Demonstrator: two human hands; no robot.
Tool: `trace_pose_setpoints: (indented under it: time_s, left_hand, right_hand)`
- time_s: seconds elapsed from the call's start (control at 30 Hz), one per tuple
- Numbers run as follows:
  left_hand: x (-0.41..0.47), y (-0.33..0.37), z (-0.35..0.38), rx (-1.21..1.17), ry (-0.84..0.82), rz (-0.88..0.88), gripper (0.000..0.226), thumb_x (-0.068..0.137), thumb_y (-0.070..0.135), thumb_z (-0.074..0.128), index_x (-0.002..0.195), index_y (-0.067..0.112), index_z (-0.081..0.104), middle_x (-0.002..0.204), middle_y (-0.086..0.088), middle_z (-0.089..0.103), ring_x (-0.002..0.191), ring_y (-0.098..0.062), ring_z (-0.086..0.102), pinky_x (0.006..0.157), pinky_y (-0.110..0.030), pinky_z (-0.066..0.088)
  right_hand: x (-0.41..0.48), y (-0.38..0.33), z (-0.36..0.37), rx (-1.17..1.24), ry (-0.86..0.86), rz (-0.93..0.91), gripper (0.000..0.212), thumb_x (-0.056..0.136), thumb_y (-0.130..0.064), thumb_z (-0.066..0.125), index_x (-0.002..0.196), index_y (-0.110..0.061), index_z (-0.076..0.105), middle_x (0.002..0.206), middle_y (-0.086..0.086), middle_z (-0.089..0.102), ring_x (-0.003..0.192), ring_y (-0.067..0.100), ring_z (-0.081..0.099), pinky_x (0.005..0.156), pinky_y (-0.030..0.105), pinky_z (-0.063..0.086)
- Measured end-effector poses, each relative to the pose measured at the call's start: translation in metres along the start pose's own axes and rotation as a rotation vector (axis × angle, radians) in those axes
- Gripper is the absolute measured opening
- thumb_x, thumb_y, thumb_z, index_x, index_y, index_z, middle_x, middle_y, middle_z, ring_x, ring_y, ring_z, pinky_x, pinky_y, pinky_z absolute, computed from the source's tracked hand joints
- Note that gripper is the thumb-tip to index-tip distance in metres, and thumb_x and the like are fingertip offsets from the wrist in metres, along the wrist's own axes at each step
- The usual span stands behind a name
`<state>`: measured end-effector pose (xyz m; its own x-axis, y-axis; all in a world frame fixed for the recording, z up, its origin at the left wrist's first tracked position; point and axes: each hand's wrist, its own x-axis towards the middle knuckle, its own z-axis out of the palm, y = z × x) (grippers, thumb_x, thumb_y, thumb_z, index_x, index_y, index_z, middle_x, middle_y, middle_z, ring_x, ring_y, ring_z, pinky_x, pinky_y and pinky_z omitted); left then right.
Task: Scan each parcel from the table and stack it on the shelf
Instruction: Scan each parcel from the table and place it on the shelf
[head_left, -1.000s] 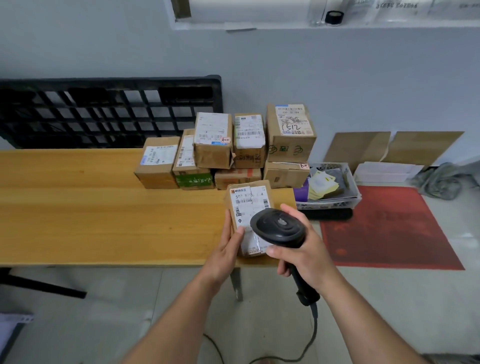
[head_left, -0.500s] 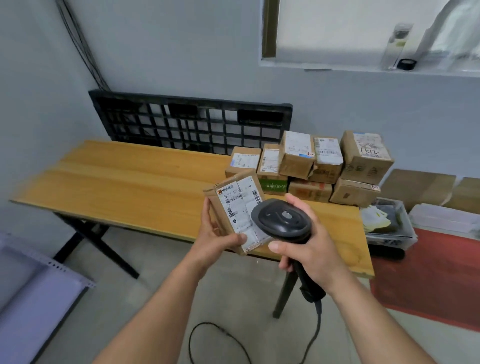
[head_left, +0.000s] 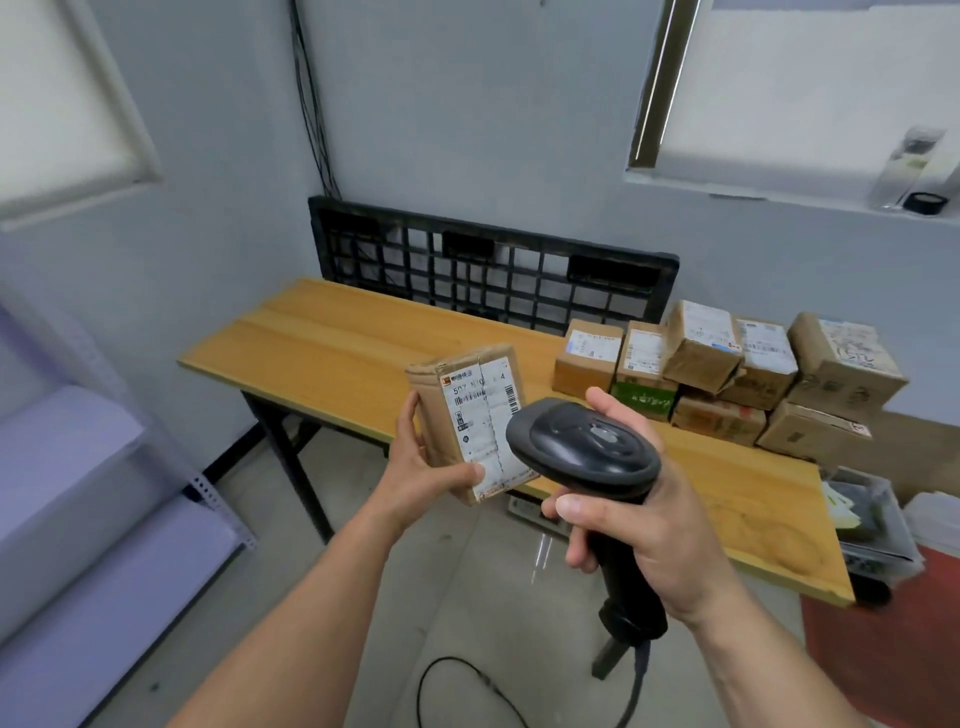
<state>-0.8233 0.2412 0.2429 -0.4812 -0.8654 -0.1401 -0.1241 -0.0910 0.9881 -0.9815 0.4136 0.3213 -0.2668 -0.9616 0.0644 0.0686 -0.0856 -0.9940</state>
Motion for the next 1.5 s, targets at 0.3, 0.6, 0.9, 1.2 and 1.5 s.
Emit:
trace_pose_setpoints:
  time_s: [0.3,0.6,0.9,1.2,1.5]
  left_hand:
    - [-0.024,0.001,-0.006,0.002,0.09,0.009,0.129,0.05,0.022,0.084,0.149,0.043,0.004,0.139,-0.009,0.045,0.125,-0.022,0.048,0.1,-0.04,0.047]
    - [-0.055,0.007,0.018,0.056,0.166,0.008,0.133,0.05,0.027,0.091,0.15,0.042,0.004,0.142,-0.006,0.043,0.126,-0.018,0.046,0.097,-0.033,0.045]
    - [-0.105,0.01,0.014,0.089,0.294,0.04,0.138,0.04,0.042,0.089,0.15,0.04,0.007,0.147,0.002,0.038,0.128,-0.014,0.045,0.108,-0.041,0.041]
    - [-0.157,0.001,-0.015,0.122,0.445,0.055,0.131,0.049,0.028,0.09,0.15,0.037,0.007,0.144,0.001,0.043,0.116,-0.004,0.051,0.082,-0.014,0.047]
    - [-0.176,0.0,-0.051,0.122,0.477,0.065,0.134,0.041,0.037,0.088,0.15,0.039,0.009,0.142,0.001,0.046,0.125,-0.013,0.047,0.093,-0.022,0.044]
  right_hand:
    - [-0.01,-0.006,0.002,-0.026,-0.077,0.018,0.095,0.061,-0.007,0.081,0.139,-0.04,0.038,0.083,0.02,0.072,0.048,0.035,0.059,0.044,0.036,0.048]
    - [-0.037,-0.012,-0.026,-0.011,-0.118,0.032,0.097,0.057,-0.017,0.084,0.14,-0.039,0.039,0.078,0.014,0.072,0.047,0.035,0.059,0.049,0.041,0.048]
    - [-0.053,-0.009,-0.026,0.013,-0.243,-0.013,0.091,0.063,-0.005,0.08,0.135,-0.043,0.039,0.08,0.017,0.072,0.046,0.033,0.059,0.044,0.034,0.048]
    - [-0.061,-0.008,0.007,0.11,-0.394,-0.02,0.089,0.064,-0.005,0.077,0.134,-0.046,0.039,0.088,0.026,0.07,0.048,0.032,0.059,0.044,0.035,0.047]
    - [-0.065,-0.006,0.047,0.053,-0.417,-0.014,0.089,0.066,-0.003,0.08,0.136,-0.041,0.041,0.069,0.012,0.069,0.049,0.034,0.058,0.05,0.041,0.047]
